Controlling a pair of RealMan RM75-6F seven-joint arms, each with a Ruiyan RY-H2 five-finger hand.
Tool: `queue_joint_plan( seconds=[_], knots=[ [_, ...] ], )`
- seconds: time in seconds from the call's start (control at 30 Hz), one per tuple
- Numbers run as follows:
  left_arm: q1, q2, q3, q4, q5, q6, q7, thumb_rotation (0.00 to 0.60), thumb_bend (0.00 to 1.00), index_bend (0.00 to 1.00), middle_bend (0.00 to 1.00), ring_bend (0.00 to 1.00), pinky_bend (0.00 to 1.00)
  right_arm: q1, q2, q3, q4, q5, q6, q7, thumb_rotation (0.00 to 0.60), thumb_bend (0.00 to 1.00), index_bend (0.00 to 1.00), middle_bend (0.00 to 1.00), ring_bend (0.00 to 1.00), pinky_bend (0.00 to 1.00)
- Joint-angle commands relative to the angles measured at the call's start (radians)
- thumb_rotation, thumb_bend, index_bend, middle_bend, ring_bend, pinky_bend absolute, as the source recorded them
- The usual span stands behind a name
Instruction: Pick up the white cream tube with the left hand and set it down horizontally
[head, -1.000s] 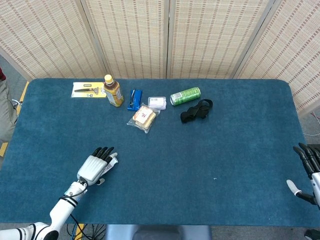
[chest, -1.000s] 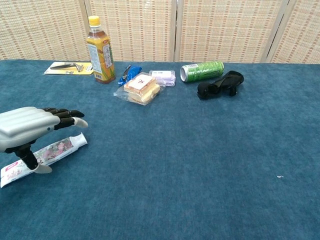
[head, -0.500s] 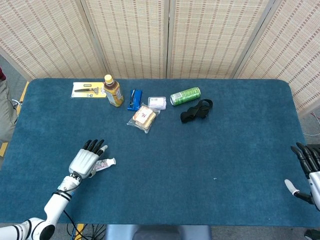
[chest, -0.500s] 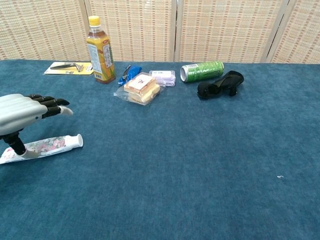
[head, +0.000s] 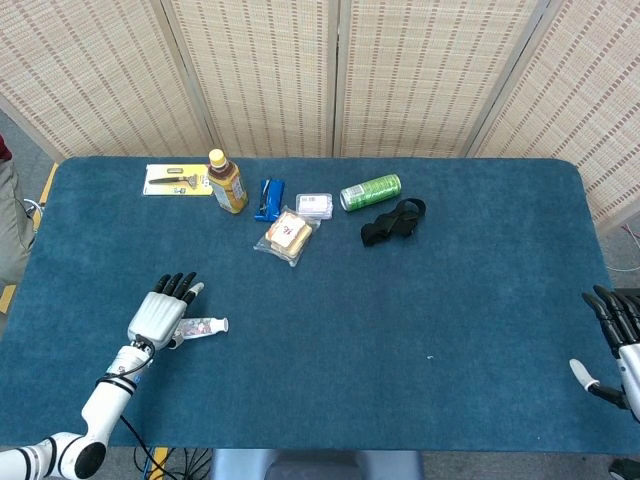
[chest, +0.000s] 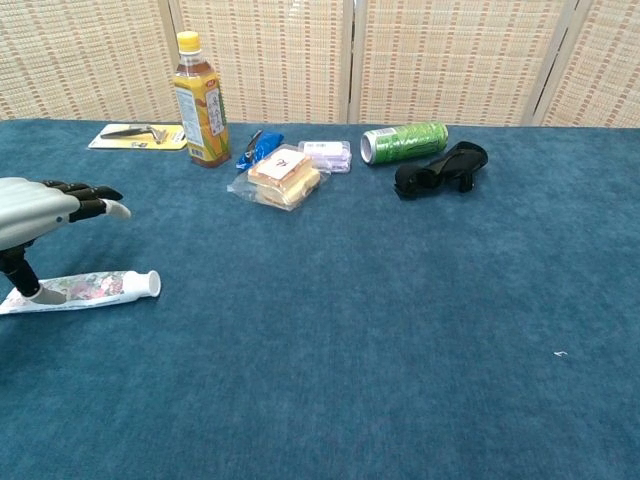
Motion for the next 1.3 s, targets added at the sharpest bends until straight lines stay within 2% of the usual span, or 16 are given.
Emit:
queue_joint_plan(
  seconds=[0.03, 0.3, 0.6, 0.7, 0.8, 1.03, 1.3],
  knots=[
    [0.004, 0.002, 0.008, -0.005, -0.006, -0.006, 0.01, 0.6, 0.12, 0.0, 0.0, 0.0, 0.05, -0.001, -0.002, 0.0, 0.005, 0.0, 0.001, 0.005, 0.6, 0.21, 0.07, 0.06, 0.0, 0.0],
    [0.0, -0.034, 0.009, 0.052, -0.036, -0.023, 0.036, 0.6, 0.12, 0.0, 0.0, 0.0, 0.06, -0.007, -0.002, 0.0, 0.011, 0.004, 0.009, 0.013, 0.6, 0.21, 0.07, 0.06, 0.0, 0.0],
    [-0.013, -0.055, -0.017, 0.109, -0.068, -0.035, 0.04, 0.6, 0.12, 0.0, 0.0, 0.0, 0.06, -0.008, -0.005, 0.002, 0.012, 0.005, 0.009, 0.01, 0.6, 0.21, 0.07, 0.06, 0.0, 0.0],
    [-0.015, -0.054, -0.023, 0.113, -0.069, -0.028, 0.04, 0.6, 0.12, 0.0, 0.0, 0.0, 0.06, -0.008, -0.005, 0.001, 0.011, 0.007, 0.007, 0.01, 0.6, 0.21, 0.07, 0.06, 0.0, 0.0],
    [-0.012, -0.032, -0.023, 0.072, -0.072, -0.04, 0.016, 0.6, 0.12, 0.01, 0.0, 0.0, 0.06, -0.008, -0.006, 0.002, 0.012, 0.007, 0.008, 0.011, 0.6, 0.21, 0.07, 0.06, 0.0, 0.0],
    [-0.022, 0.017, -0.016, -0.009, -0.08, -0.086, -0.015, 0.6, 0.13, 0.21, 0.0, 0.0, 0.05, -0.002, -0.008, 0.003, 0.016, 0.002, 0.0, 0.015, 0.6, 0.21, 0.07, 0.06, 0.0, 0.0],
    [-0.042, 0.0, -0.018, 0.004, -0.113, -0.111, -0.003, 0.599, 0.19, 0.35, 0.02, 0.0, 0.05, -0.006, -0.009, 0.004, 0.034, 0.008, 0.005, 0.038, 0.6, 0.21, 0.07, 0.06, 0.0, 0.0]
  ],
)
